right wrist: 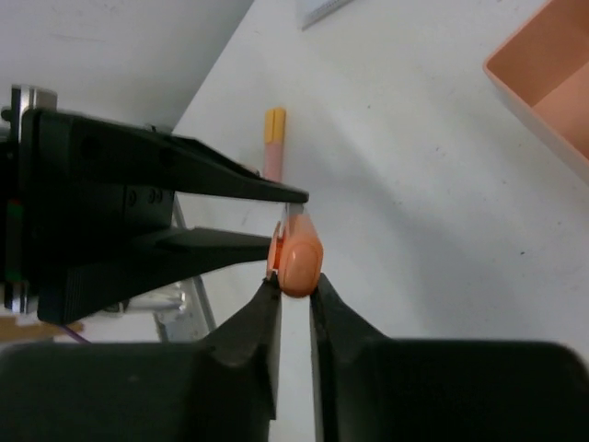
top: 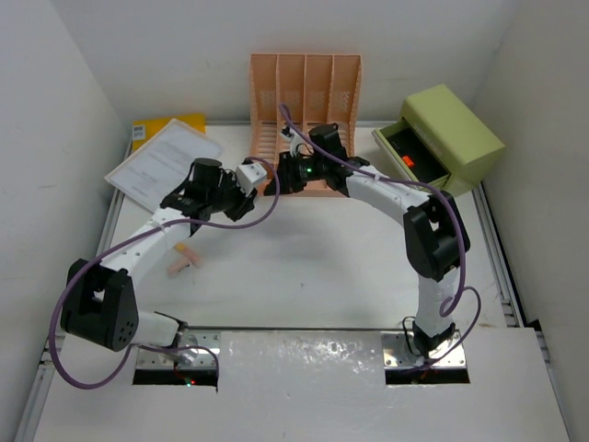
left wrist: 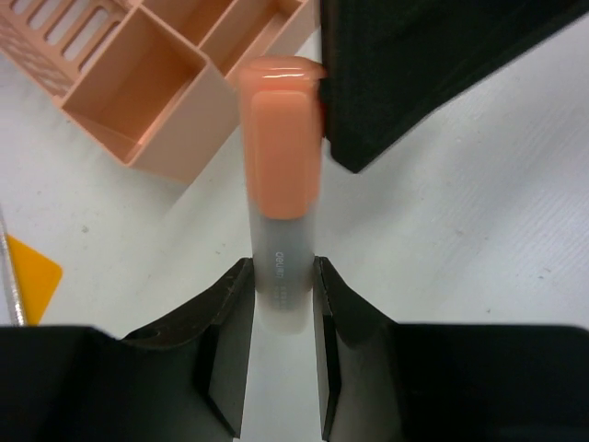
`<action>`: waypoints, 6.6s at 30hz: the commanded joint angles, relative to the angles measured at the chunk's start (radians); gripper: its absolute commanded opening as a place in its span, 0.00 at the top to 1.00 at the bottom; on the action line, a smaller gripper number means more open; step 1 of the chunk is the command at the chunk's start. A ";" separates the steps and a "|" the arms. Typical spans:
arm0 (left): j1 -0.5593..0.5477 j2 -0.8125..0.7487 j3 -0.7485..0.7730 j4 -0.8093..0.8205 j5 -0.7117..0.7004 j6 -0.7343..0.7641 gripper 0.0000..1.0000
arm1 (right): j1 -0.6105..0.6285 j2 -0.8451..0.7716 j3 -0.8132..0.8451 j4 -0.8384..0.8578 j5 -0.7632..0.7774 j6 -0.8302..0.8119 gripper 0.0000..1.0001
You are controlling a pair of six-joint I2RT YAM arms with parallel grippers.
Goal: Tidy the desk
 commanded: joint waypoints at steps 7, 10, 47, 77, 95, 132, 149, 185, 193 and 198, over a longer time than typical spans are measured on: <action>-0.005 -0.015 0.006 0.024 0.009 0.028 1.00 | 0.007 -0.024 0.022 0.014 0.003 -0.022 1.00; -0.006 -0.016 0.008 0.022 0.008 0.031 1.00 | 0.007 -0.010 0.043 0.000 -0.002 -0.021 0.83; 0.005 -0.003 0.152 -0.149 -0.093 -0.064 0.00 | -0.159 -0.152 0.094 -0.236 0.303 -0.185 1.00; 0.180 -0.024 0.015 -0.278 -0.109 0.098 0.01 | -0.358 0.217 0.665 -0.893 1.456 -0.705 0.94; 0.196 -0.018 0.031 -0.326 -0.086 0.118 0.01 | -0.369 0.188 0.694 -0.592 1.341 -0.774 0.30; 0.195 0.122 -0.121 -0.573 -0.326 0.775 0.15 | -0.173 -0.464 -0.253 -0.192 0.773 -0.591 0.18; 0.195 0.278 -0.112 -0.414 -0.360 0.790 0.22 | -0.171 -0.447 -0.234 -0.216 0.722 -0.578 0.18; 0.338 0.378 0.470 -0.301 0.769 -0.336 1.00 | 0.076 -0.296 -0.409 0.599 0.207 0.092 0.24; 0.334 0.113 0.280 0.040 0.576 -0.550 1.00 | 0.171 -0.123 -0.339 0.722 0.290 0.169 0.26; 0.324 0.092 0.252 0.061 0.560 -0.567 1.00 | 0.211 -0.068 -0.259 0.706 0.311 0.154 0.27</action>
